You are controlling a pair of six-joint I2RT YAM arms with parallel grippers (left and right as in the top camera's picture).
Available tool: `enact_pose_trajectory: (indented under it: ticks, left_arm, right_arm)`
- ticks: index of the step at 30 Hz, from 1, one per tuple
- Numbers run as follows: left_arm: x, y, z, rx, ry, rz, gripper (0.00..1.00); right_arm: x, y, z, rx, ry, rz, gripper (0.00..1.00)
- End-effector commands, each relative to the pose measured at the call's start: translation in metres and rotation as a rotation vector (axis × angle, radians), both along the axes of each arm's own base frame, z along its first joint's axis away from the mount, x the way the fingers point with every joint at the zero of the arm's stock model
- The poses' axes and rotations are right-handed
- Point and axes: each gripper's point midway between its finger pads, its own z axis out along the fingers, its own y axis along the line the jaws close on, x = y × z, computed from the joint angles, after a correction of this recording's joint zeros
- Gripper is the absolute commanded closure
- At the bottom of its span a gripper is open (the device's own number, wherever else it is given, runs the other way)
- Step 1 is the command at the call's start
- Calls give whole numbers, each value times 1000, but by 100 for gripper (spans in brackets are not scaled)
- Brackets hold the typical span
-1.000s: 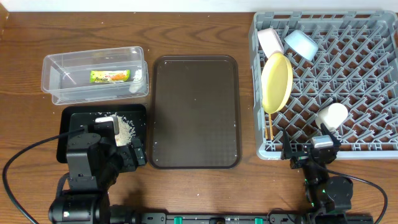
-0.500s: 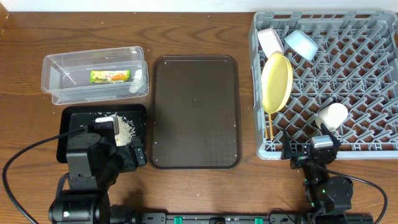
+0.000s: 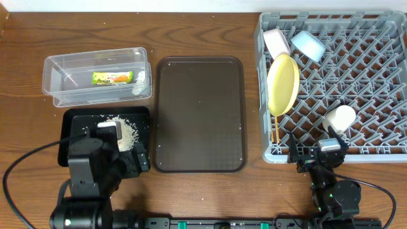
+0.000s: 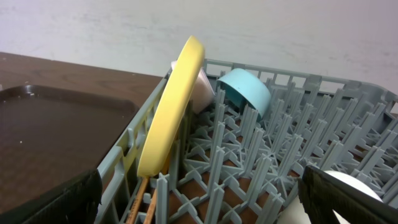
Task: Sort waste into correct bins and load items into the dishwasher rack
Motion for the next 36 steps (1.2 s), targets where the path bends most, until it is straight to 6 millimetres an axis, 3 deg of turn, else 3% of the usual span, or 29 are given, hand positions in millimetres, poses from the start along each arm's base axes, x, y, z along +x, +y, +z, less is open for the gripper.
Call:
enact_pose_trajectory:
  ticks: [1, 10, 21, 28, 36]
  left_arm:
    - [-4, 4, -4, 34, -53, 1, 6]
    - [12, 7, -41, 45, -320, 18, 6]
    - [43, 21, -31, 89, -676, 97, 6]
    - [44, 21, -52, 175, -639, 53, 6]
    - [44, 22, -52, 176, -638, 56, 6]
  right_arm:
    - [1, -5, -1, -9, -4, -19, 1]
    - [1, -5, -1, -9, -4, -19, 1]
    - [1, -5, -1, -9, -4, -19, 1]
    - [1, -5, -1, -9, -4, -19, 1]
    - [1, -5, -1, -9, -4, -19, 1]
